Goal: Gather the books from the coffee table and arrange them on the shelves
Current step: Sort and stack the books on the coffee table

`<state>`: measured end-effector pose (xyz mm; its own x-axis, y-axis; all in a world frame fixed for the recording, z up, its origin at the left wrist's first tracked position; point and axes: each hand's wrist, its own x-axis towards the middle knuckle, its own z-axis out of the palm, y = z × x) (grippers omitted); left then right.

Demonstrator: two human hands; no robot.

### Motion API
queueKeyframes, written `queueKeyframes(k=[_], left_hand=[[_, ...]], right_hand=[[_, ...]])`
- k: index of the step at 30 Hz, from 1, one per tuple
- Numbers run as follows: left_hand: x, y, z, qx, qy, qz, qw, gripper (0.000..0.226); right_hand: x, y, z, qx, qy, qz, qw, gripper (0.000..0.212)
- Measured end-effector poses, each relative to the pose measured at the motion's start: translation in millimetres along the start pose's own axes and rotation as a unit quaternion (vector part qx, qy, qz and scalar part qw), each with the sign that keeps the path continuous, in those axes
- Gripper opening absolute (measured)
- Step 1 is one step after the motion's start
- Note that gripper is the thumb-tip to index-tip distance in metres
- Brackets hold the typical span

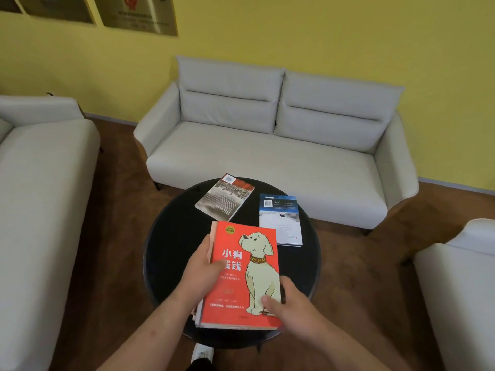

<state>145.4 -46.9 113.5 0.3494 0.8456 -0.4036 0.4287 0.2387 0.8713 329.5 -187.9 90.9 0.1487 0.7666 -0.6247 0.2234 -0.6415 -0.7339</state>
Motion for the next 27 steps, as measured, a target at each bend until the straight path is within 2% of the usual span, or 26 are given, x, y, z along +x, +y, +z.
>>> queueKeyframes(k=[2,4,6,7,9,11,13,21,27], left_hand=[[4,4,-2,0.075,-0.006,0.05,0.996,0.044],[10,3,-4,0.117,0.043,0.051,0.991,0.057],[16,-2,-10,0.085,0.084,-0.003,0.993,0.066],[18,-6,-13,0.044,0.068,-0.037,0.996,0.068],[19,-11,-17,-0.051,-0.016,-0.11,0.993,0.073],[19,-14,-18,-0.113,-0.085,-0.148,0.979,0.07],[22,-18,-13,-0.145,-0.105,-0.16,0.971,0.068],[26,-29,-9,-0.187,-0.076,-0.169,0.965,0.054],[27,-36,-12,-0.19,-0.077,-0.164,0.965,0.049]], right_hand=[[5,2,4,0.001,-0.004,0.0,1.0,0.052],[14,4,4,0.016,0.033,0.002,0.999,0.046],[26,1,1,0.073,0.065,0.002,0.995,0.042],[32,-2,-1,0.114,0.064,0.003,0.991,0.041],[41,-11,-2,0.186,0.055,0.005,0.981,0.041],[48,-18,2,0.211,0.059,0.013,0.976,0.043],[53,-21,9,0.219,0.063,0.019,0.973,0.045],[60,-30,25,0.229,0.064,0.013,0.971,0.05],[56,-26,17,0.198,0.019,-0.029,0.98,0.055]])
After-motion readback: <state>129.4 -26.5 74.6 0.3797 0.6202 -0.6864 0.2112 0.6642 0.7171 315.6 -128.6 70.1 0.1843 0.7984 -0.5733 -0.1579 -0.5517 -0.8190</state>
